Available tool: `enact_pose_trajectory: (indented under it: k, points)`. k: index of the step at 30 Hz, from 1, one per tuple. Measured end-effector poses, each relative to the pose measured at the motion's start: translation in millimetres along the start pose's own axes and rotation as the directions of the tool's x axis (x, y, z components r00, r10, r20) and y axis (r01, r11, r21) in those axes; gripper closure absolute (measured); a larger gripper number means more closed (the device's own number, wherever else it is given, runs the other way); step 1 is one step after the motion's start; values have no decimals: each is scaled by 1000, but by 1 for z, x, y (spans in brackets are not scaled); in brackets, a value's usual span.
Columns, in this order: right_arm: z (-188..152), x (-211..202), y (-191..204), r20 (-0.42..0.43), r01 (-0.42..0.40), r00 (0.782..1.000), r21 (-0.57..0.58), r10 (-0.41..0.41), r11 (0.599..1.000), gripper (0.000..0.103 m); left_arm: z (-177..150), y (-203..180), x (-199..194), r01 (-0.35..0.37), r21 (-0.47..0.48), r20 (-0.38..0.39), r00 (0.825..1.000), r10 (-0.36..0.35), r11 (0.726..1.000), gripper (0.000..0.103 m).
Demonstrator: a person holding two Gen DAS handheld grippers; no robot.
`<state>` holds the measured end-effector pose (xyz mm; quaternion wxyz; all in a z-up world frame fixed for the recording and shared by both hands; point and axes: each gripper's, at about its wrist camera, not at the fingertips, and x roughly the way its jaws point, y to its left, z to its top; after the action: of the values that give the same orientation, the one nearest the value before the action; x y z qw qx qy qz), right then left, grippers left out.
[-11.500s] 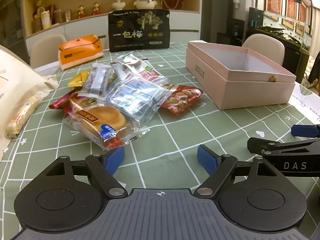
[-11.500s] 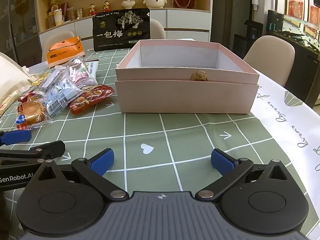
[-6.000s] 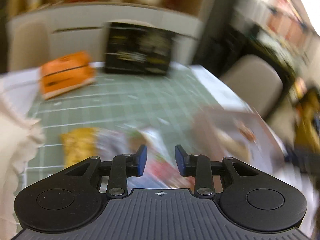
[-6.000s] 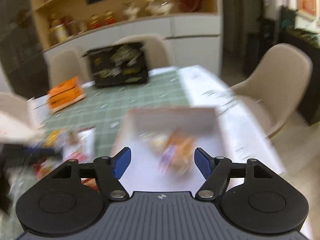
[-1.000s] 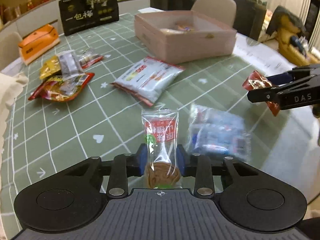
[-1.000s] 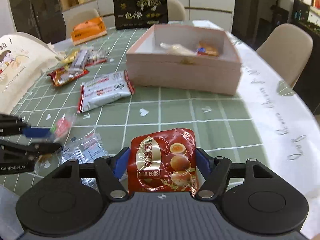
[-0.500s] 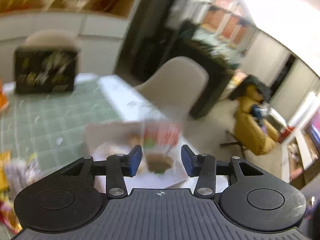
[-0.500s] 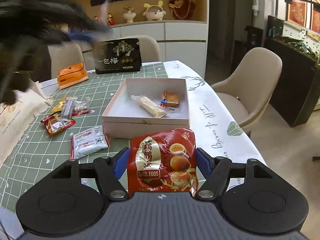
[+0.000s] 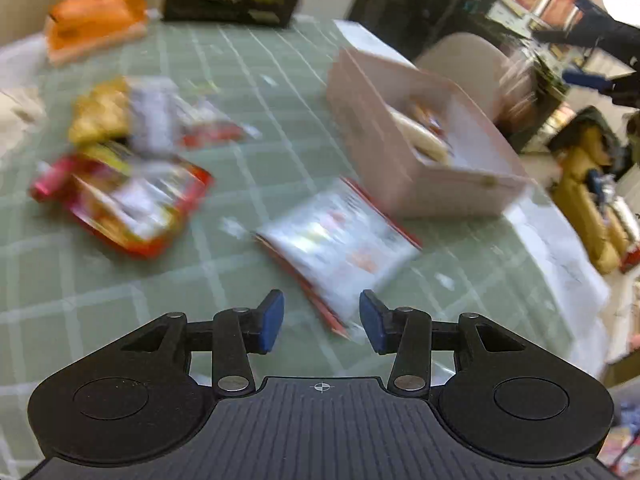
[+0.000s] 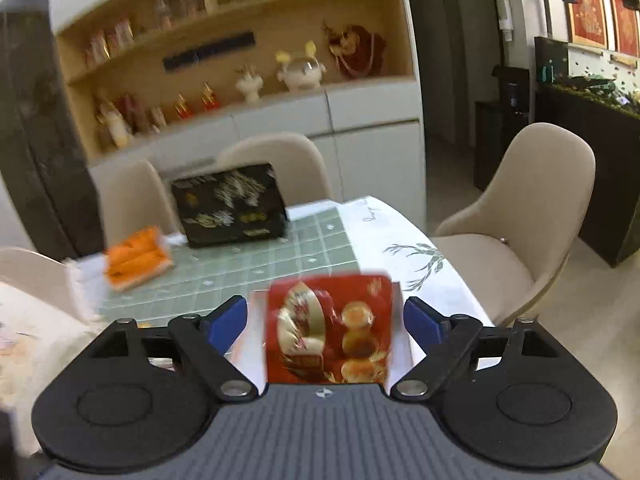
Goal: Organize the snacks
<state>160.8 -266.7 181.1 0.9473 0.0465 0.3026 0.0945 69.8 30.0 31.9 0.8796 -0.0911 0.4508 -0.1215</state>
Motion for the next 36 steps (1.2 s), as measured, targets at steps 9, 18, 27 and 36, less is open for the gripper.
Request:
enact_pose_trajectory:
  k: [9, 18, 27, 36]
  points:
    - [-93, 38, 72, -264, -166, 956, -128, 127, 978, 17, 111, 111, 10, -81, -263, 228, 963, 143, 962, 56]
    - [-143, 54, 119, -360, -232, 918, -145, 167, 962, 17, 133, 105, 87, -72, -107, 128, 988, 85, 992, 58]
    - [-142, 108, 123, -408, -248, 895, -114, 182, 962, 28, 72, 82, 54, 112, 99, 21, 993, -114, 989, 69]
    - [-165, 44, 105, -461, -305, 869, -210, 180, 929, 47, 13, 58, 14, 296, 43, -68, 954, -293, 954, 71]
